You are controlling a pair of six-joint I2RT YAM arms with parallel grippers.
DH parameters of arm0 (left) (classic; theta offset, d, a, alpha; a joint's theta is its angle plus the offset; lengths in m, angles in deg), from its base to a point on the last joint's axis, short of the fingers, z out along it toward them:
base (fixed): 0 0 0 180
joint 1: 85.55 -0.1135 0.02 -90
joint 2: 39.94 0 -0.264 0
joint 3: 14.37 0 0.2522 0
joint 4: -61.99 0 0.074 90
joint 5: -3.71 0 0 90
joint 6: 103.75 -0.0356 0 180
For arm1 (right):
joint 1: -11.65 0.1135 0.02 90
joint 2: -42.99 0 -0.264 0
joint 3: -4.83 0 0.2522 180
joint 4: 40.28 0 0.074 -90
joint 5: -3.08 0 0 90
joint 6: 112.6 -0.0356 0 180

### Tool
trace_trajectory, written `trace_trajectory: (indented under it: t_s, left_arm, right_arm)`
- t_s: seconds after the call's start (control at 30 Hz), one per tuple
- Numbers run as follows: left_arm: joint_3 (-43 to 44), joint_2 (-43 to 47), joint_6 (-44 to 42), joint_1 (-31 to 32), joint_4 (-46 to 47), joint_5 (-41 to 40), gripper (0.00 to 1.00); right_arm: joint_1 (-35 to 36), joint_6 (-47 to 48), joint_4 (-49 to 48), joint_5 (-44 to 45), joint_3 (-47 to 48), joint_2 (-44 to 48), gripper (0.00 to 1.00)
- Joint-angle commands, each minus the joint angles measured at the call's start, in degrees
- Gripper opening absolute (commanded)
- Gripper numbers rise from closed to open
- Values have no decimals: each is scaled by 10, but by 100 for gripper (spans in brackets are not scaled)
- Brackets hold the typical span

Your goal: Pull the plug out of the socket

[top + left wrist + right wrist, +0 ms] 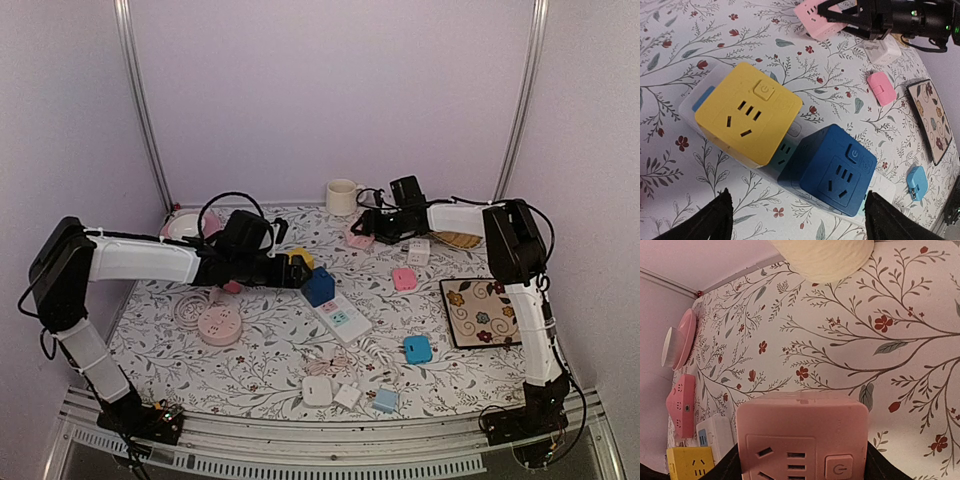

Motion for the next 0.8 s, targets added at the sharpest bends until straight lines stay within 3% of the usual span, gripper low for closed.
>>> trace_trajectory:
  t_s: [0.0, 0.13, 0.33, 0.47, 0.77]
  left_arm:
    - [-7, 30, -12, -2, -16, -8, 92]
    - [-11, 42, -13, -4, -19, -11, 92]
    - [-15, 48, -15, -9, -20, -11, 92]
    - [-20, 47, -15, -11, -17, -9, 92]
    - [-31, 48, -13, -20, -10, -8, 92]
  right_arm:
    - [-7, -26, -23, -21, 18, -25, 44]
    - [-15, -35, -23, -28, 9, -33, 54]
    - [-27, -38, -25, -15, -39, -7, 81]
    - [-32, -30, -25, -3, -65, 15, 93]
    - [-39, -20, -21, 28, -106, 80, 98]
